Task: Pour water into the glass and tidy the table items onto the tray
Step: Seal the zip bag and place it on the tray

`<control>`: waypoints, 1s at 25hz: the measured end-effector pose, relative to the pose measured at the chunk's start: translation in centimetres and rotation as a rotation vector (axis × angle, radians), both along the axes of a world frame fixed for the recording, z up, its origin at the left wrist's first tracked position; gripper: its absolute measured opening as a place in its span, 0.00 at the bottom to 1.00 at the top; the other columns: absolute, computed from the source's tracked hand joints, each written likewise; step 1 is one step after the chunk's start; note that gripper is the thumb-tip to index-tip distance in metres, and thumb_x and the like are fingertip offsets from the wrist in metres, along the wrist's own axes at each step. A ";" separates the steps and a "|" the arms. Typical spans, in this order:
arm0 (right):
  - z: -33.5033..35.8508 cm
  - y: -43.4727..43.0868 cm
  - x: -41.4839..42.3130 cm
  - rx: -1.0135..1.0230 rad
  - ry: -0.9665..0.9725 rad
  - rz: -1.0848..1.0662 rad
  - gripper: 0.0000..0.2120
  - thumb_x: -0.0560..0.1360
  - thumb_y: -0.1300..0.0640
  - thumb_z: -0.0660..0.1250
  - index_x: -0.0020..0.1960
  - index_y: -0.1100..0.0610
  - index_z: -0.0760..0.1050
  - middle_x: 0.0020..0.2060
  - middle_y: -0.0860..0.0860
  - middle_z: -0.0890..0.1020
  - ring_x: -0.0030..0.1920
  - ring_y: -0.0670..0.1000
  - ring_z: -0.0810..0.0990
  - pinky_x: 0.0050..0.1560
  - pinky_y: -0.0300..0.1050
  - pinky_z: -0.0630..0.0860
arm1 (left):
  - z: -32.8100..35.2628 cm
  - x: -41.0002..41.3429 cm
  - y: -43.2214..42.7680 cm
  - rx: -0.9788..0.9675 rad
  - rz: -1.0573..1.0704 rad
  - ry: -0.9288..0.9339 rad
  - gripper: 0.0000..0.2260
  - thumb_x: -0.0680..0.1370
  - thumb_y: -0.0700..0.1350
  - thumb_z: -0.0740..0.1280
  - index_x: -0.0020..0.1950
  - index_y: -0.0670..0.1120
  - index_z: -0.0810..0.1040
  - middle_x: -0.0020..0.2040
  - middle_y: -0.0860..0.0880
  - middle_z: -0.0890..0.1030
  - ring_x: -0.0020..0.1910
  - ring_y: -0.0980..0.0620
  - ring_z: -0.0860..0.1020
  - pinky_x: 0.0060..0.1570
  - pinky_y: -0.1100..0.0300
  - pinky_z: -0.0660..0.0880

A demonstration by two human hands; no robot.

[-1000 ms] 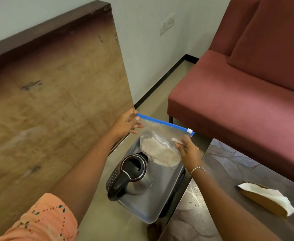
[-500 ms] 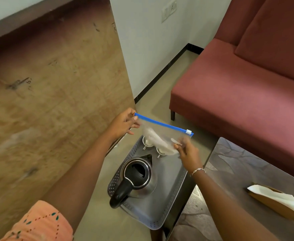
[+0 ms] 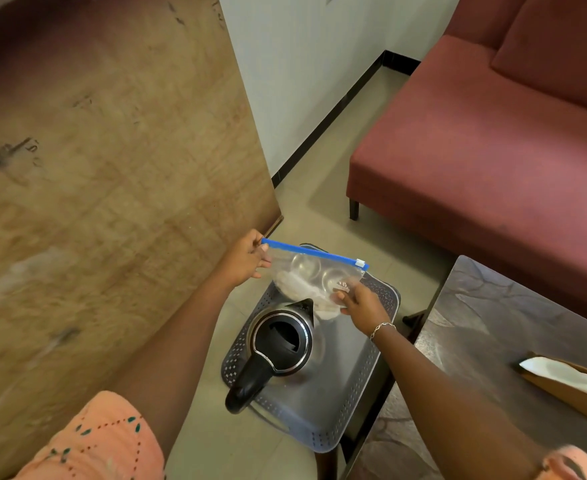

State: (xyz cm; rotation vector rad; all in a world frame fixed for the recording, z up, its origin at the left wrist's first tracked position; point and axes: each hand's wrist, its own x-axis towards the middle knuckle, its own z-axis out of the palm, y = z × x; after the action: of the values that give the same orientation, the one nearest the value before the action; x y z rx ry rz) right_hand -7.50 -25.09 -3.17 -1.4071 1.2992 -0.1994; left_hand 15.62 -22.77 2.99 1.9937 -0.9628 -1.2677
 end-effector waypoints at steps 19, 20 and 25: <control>-1.1 2.4 -2.1 0.096 0.029 -0.050 0.12 0.75 0.56 0.65 0.34 0.57 0.69 0.36 0.58 0.76 0.39 0.55 0.74 0.48 0.55 0.76 | -4.7 -1.1 2.7 0.147 -0.010 -0.045 0.09 0.81 0.39 0.56 0.42 0.45 0.71 0.45 0.42 0.77 0.21 0.60 0.74 0.18 0.70 0.65; -1.0 2.6 -2.0 0.109 0.006 -0.071 0.12 0.74 0.55 0.66 0.35 0.57 0.69 0.36 0.57 0.75 0.39 0.53 0.73 0.45 0.52 0.75 | -5.0 -1.1 2.6 0.138 -0.019 -0.057 0.10 0.81 0.39 0.56 0.40 0.46 0.70 0.44 0.42 0.77 0.19 0.60 0.73 0.17 0.70 0.64; -1.5 2.5 -0.7 0.157 0.037 -0.236 0.15 0.75 0.57 0.64 0.30 0.57 0.69 0.33 0.53 0.79 0.38 0.52 0.76 0.42 0.47 0.73 | -6.8 -1.0 1.2 0.210 -0.046 -0.194 0.10 0.79 0.39 0.60 0.38 0.44 0.69 0.32 0.40 0.77 0.16 0.56 0.71 0.15 0.69 0.63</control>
State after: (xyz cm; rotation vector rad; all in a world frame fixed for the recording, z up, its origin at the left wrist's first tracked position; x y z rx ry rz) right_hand -8.17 -22.61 -4.62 -1.1289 1.4793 -0.2252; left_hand 14.65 -21.55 -3.83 2.3033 -1.0055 -1.2627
